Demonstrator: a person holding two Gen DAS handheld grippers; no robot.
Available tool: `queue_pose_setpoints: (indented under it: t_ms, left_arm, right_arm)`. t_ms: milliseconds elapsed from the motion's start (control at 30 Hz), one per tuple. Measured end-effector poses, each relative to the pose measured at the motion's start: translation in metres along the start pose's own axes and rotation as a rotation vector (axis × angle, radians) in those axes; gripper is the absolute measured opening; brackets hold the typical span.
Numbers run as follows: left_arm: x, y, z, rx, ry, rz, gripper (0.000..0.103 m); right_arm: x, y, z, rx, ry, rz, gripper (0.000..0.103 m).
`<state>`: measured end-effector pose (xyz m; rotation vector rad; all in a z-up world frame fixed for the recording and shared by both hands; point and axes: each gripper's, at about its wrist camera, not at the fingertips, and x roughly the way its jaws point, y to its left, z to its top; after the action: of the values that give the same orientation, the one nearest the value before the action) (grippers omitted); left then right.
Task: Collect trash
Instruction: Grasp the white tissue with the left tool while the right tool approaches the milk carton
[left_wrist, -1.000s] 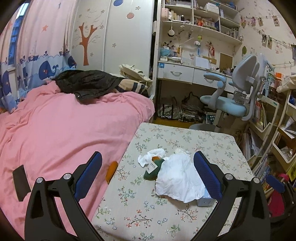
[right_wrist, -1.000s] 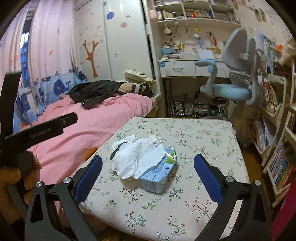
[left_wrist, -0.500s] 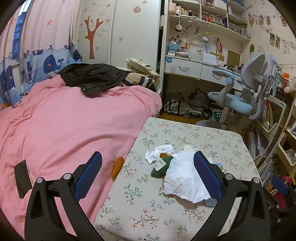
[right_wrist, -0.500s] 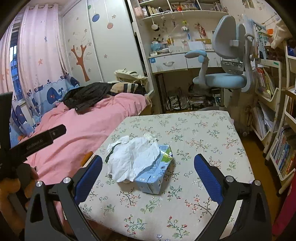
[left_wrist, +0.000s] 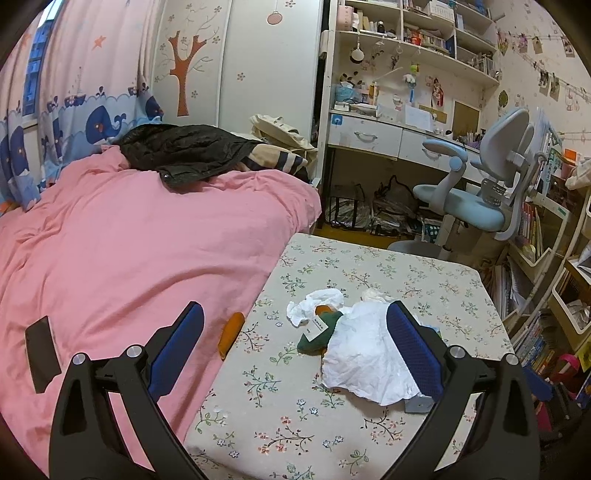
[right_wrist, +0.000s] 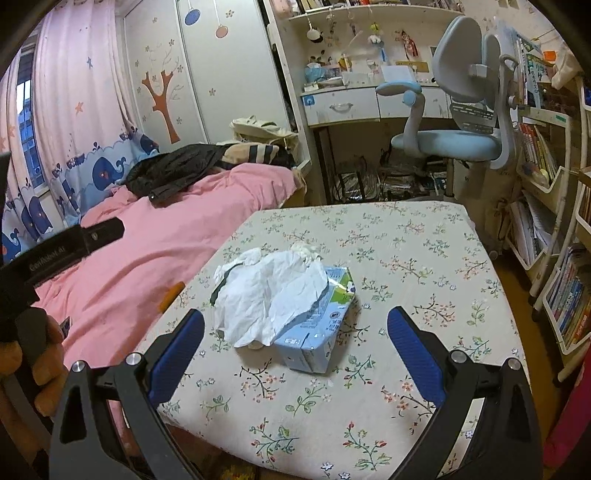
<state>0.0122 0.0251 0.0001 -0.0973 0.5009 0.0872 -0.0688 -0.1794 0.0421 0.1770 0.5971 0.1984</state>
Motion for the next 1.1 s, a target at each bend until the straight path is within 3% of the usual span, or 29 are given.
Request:
queue_pose_setpoints:
  t_ms: [433, 667, 867, 1000, 1100]
  left_arm:
    - [0.006, -0.011, 0.003, -0.004, 0.026, -0.015, 0.096]
    - [0.033, 0.006, 0.002, -0.063, 0.123, 0.022, 0.096]
    - [0.052, 0.021, 0.001, -0.096, 0.177, 0.062, 0.096]
    - [0.062, 0.017, -0.003, -0.065, 0.206, 0.07, 0.096]
    - [0.07, 0.012, -0.007, -0.04, 0.231, 0.043, 0.096]
  right_arm:
    - [0.048, 0.006, -0.013, -0.019, 0.145, -0.031, 0.095]
    - [0.091, 0.0, -0.018, 0.046, 0.21, -0.043, 0.095]
    - [0.1, -0.003, -0.017, 0.045, 0.22, -0.047, 0.095]
    - [0.111, -0.018, -0.019, 0.1, 0.278, -0.052, 0.095]
    - [0.1, -0.027, -0.016, 0.132, 0.247, -0.049, 0.095]
